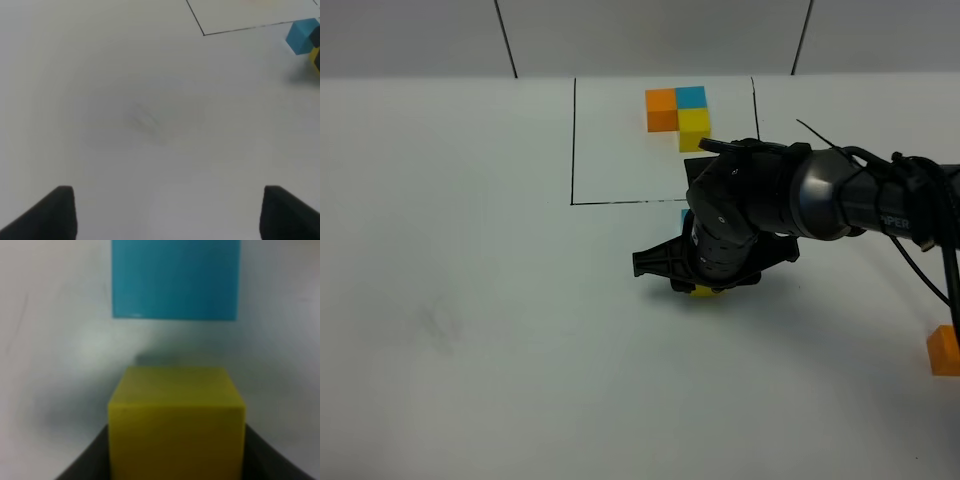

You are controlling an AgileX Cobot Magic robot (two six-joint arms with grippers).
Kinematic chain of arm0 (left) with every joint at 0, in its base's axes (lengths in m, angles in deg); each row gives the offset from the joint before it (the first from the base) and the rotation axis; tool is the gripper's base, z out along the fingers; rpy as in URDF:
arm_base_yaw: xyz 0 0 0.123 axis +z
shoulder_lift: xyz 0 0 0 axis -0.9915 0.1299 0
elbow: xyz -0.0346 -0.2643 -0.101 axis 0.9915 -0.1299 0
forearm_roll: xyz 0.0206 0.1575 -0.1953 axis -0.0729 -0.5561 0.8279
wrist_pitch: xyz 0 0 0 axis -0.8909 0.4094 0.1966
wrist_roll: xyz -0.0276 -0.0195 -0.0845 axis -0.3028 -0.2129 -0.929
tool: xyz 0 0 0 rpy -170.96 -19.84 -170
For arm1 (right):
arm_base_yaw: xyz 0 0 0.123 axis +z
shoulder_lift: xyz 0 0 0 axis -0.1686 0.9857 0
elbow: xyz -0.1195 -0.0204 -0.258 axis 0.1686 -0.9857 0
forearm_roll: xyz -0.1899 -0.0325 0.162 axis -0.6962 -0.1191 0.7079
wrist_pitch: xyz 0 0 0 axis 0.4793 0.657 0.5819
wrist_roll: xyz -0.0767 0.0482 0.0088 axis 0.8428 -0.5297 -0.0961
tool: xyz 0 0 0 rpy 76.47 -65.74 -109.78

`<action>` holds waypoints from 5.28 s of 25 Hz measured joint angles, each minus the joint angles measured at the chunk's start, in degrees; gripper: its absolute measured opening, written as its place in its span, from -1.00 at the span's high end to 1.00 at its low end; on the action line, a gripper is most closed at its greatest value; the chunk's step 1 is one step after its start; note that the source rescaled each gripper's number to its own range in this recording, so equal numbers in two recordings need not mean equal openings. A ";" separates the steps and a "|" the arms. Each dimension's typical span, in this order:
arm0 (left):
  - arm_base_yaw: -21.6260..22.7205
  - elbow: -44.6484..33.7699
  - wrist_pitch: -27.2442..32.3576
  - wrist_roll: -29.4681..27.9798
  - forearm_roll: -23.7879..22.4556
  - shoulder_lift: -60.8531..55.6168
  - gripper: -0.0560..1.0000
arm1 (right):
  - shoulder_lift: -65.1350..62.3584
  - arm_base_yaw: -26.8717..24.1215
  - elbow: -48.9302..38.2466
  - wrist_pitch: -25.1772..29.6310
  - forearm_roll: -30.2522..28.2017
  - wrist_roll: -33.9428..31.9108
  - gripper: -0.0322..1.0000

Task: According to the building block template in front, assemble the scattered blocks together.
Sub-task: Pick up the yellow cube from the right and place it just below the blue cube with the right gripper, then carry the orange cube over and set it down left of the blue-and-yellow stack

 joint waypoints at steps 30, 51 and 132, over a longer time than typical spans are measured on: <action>0.00 0.00 0.00 0.00 0.00 0.00 -0.29 | 2.53 0.00 1.11 -3.14 -2.88 0.33 0.43; 0.00 0.00 0.00 0.00 0.00 0.00 -0.29 | 2.64 -0.05 1.11 -3.90 -5.76 -2.71 0.43; 0.00 0.00 0.00 0.06 0.00 0.00 -0.29 | -32.17 -39.24 -36.63 -2.82 5.66 33.33 -0.68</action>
